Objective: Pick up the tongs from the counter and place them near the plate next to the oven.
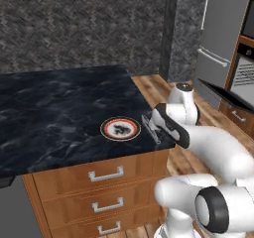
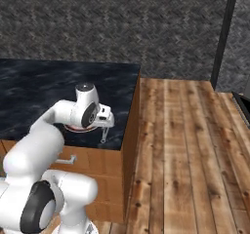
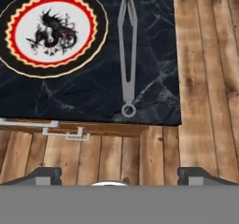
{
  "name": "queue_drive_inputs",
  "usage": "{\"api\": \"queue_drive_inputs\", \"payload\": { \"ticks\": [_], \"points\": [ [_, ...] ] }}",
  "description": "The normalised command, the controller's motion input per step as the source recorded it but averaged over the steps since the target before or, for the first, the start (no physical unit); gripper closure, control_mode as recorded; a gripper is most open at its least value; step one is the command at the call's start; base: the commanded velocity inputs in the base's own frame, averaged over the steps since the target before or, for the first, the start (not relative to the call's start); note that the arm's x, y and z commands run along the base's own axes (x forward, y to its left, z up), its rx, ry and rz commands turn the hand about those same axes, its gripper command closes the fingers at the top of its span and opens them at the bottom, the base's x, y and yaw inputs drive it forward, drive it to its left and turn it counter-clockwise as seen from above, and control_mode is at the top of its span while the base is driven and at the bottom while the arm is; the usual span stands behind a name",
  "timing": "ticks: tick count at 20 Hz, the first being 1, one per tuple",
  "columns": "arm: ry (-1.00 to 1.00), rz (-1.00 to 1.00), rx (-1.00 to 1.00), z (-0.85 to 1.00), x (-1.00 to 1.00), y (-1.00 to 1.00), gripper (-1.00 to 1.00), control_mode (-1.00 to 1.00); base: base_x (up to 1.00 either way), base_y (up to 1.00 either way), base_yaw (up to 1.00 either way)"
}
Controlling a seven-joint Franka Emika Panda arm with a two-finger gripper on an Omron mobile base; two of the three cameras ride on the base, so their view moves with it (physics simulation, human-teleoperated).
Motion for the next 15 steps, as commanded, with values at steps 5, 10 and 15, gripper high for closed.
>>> {"api": "queue_drive_inputs", "payload": {
  "ticks": [5, 10, 15],
  "points": [
    [-0.13, 0.0, 0.0, 0.81, -1.0, 0.0, -1.0, -1.0, 0.0, 0.0, 0.0],
    [-0.09, -0.01, 0.0, 0.81, -0.95, 0.02, -1.0, -1.0, 0.0, 0.0, 0.0],
    [-0.12, -0.07, 0.0, 0.37, -0.66, 0.03, -1.0, -1.0, 0.0, 0.0, 0.0]
  ]
}}
